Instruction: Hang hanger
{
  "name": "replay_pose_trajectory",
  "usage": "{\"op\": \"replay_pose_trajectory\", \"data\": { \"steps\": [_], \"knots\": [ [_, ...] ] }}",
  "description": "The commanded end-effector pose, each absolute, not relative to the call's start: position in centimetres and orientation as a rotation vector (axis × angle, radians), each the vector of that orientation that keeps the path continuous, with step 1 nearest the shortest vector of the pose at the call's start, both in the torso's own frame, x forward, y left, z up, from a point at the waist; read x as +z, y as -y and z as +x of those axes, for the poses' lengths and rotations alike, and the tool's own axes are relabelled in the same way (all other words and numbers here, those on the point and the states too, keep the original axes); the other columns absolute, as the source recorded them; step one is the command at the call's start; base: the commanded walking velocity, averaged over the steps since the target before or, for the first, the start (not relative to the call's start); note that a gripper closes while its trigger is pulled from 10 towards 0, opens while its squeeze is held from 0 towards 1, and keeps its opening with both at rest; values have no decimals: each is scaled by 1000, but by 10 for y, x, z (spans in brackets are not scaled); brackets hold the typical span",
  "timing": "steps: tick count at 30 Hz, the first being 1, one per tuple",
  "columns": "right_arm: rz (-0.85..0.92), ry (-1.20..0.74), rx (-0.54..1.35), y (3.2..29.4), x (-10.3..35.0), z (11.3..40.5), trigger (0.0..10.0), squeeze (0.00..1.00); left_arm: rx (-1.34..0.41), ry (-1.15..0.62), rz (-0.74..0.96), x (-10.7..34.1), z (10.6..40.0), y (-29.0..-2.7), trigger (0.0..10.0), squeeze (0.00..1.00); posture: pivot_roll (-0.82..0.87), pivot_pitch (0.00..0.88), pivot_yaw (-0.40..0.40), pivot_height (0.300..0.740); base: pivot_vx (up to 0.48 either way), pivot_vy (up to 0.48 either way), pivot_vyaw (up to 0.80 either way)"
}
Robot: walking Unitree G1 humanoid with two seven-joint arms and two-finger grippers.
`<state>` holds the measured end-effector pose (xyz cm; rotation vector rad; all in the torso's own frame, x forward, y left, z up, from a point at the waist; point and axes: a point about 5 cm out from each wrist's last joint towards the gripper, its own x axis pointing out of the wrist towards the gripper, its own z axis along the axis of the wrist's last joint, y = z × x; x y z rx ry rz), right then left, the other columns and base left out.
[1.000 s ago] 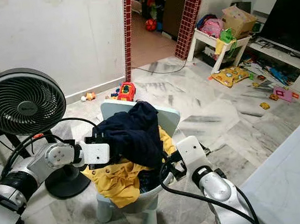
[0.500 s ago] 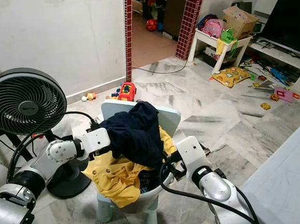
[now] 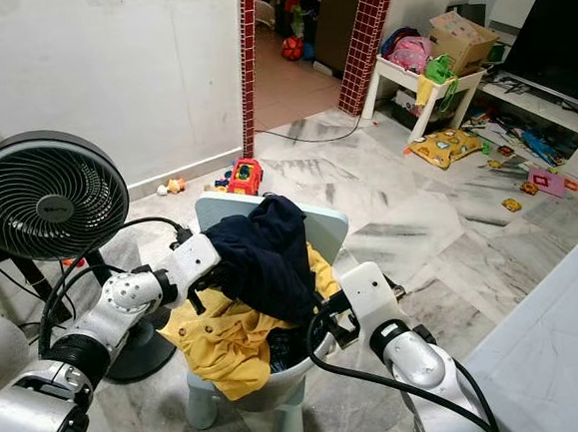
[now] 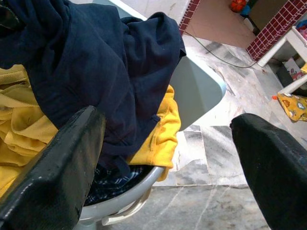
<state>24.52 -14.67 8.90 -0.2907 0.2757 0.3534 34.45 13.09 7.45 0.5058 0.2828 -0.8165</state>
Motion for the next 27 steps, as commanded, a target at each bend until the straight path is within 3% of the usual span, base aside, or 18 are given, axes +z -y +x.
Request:
{"op": "replay_pose_trajectory", "data": {
  "steps": [1, 4, 8, 15, 16, 18, 19, 20, 21, 23, 27],
  "knots": [
    [-308, -262, 336, 152, 93, 248, 10000, 0, -801, -282, 397, 79, 348, -123, 0, 0, 98, 0, -114, 740, 0, 0, 0],
    [-308, -262, 336, 152, 93, 248, 10000, 0, -782, -299, 305, 80, 349, -118, 0, 0, 96, 0, -115, 740, 0, 0, 0],
    [-317, -260, 336, 152, 93, 248, 10000, 0, -743, -382, -46, 85, 353, -95, 0, 0, 94, 0, -117, 740, 0, 0, 0],
    [-334, -257, 338, 153, 93, 249, 10000, 0, -737, -398, -367, 108, 358, -65, 0, 0, 94, 0, -119, 740, 0, 0, 0],
    [-339, -257, 339, 153, 93, 249, 10000, 0, -741, -390, -435, 115, 359, -61, 0, 0, 95, 0, -120, 740, 0, 0, 0],
    [-352, -258, 341, 154, 92, 250, 10000, 0, -720, -339, -747, 146, 365, -50, 0, 0, 98, 0, -121, 740, 0, 0, 0],
    [-357, -258, 342, 154, 92, 250, 10000, 0, -687, -326, -912, 159, 369, -49, 0, 0, 99, 0, -123, 740, 0, 0, 0],
    [-357, -258, 342, 154, 92, 250, 10000, 0, -687, -326, -912, 159, 369, -49, 0, 0, 99, 0, -123, 740, 0, 0, 0],
    [-362, -257, 342, 155, 92, 251, 10000, 0, -628, -270, -1048, 173, 374, -54, 0, 0, 99, 0, -123, 740, 0, 0, 0],
    [-369, -255, 343, 155, 92, 251, 10000, 0, -575, -236, -1126, 180, 376, -62, 0, 0, 100, 0, -123, 740, 0, 0, 0],
    [-372, -252, 341, 156, 92, 252, 10000, 0, -498, -248, -1113, 170, 370, -80, 0, 0, 104, 0, -125, 740, 0, 0, 0]
  ]
}}
